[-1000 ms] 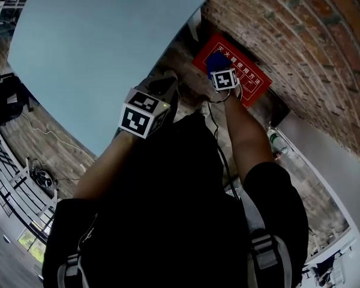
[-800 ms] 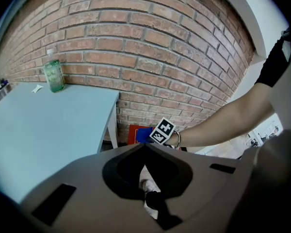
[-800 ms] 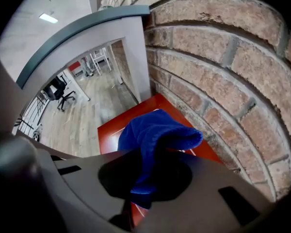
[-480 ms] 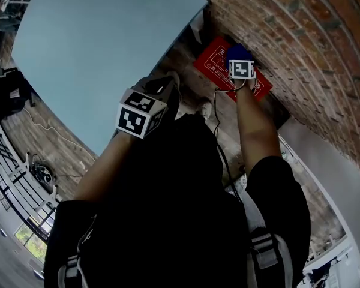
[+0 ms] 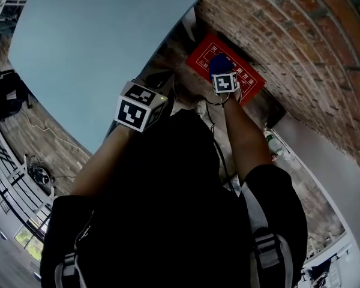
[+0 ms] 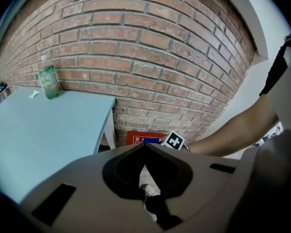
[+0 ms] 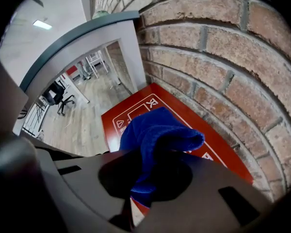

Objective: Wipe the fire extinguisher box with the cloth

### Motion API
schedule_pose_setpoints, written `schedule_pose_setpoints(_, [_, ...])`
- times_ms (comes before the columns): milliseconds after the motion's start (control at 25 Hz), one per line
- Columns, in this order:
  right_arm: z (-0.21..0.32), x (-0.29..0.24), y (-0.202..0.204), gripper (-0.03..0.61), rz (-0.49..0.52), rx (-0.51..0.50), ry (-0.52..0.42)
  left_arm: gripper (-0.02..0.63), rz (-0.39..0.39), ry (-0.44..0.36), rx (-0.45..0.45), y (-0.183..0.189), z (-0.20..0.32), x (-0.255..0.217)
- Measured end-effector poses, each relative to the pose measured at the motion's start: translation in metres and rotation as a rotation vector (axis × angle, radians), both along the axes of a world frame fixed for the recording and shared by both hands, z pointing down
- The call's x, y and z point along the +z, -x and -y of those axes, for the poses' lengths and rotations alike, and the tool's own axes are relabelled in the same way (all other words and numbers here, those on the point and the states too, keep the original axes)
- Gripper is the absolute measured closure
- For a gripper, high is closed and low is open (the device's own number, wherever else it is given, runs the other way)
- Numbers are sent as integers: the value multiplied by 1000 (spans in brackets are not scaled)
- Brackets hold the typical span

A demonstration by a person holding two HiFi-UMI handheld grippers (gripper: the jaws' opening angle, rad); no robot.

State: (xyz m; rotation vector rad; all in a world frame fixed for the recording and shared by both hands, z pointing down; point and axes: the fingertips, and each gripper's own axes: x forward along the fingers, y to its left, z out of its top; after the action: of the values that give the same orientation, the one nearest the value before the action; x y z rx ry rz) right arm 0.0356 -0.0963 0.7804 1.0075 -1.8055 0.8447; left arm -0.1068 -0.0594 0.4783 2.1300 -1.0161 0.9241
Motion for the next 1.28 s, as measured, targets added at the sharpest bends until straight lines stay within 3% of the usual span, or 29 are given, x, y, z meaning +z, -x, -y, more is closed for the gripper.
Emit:
schedule_pose_setpoints(160, [-27,5,4,535,29,-47,32,620,-4,0,-4,-5,-2,-2])
schedule_pose_setpoints(240, [-28,4,2,535,20,-117,39,620,-8,6,-9,-9,-4,-1])
schedule_pose_setpoints(400, [-15,2,-23,535,-65,-231,43,618,-16,13,-13,-17,-8,1])
schedule_pose_setpoints(480, [2,1,-47,535,-99,-179,37,620,-16,16,-12,-21,-11,2])
schedule_pose_setpoints(640, [31,-3,-73,535,-61,-49,28,620,-15,27,-13,-26,-17,6])
schedule_pose_setpoints(1000, [20,-3,-70,535,-47,35,9,620,-28,49,-7,-35,-19,11])
schedule_pose_setpoints(1280, [-27,7,-44,535,19,-16,25,620,-32,45,7,-39,-19,11])
